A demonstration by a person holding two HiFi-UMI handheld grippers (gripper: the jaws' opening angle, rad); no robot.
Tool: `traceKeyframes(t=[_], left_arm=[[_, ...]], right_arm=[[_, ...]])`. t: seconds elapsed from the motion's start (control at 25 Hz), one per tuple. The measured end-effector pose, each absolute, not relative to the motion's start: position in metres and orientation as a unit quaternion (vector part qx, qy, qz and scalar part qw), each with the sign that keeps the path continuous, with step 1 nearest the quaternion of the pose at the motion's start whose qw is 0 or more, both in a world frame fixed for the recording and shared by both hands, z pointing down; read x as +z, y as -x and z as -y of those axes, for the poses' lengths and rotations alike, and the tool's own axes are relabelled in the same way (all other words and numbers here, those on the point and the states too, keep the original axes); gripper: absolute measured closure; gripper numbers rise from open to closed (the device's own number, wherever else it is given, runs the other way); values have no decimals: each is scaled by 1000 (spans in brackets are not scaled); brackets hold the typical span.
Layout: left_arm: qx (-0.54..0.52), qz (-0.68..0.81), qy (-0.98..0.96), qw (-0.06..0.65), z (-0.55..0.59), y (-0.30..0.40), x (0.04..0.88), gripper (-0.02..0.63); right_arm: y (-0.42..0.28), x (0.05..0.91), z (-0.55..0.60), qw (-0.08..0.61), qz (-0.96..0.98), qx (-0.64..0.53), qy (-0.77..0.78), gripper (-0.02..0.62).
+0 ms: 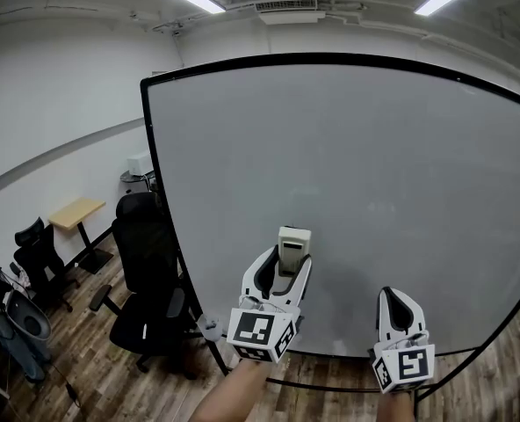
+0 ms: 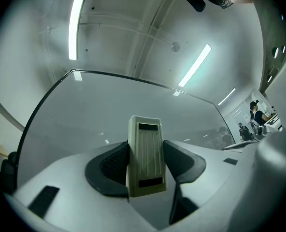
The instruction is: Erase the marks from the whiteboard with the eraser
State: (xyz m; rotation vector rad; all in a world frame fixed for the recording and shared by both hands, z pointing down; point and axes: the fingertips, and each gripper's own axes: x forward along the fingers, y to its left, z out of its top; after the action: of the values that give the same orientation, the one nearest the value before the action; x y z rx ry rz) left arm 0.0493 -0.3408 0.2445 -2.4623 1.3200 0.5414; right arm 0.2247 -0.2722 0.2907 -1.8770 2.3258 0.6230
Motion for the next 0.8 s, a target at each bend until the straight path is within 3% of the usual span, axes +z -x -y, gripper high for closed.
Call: traceKeyframes(t=[0.48, 0.8], left_arm=[[131, -425, 890, 102, 305, -63, 370, 359], [158, -436, 884, 67, 292, -38, 380, 359]], right_arm=[[-222, 341, 262, 16, -772, 182, 608, 577], [-232, 349, 246, 0, -768, 176, 616, 577]])
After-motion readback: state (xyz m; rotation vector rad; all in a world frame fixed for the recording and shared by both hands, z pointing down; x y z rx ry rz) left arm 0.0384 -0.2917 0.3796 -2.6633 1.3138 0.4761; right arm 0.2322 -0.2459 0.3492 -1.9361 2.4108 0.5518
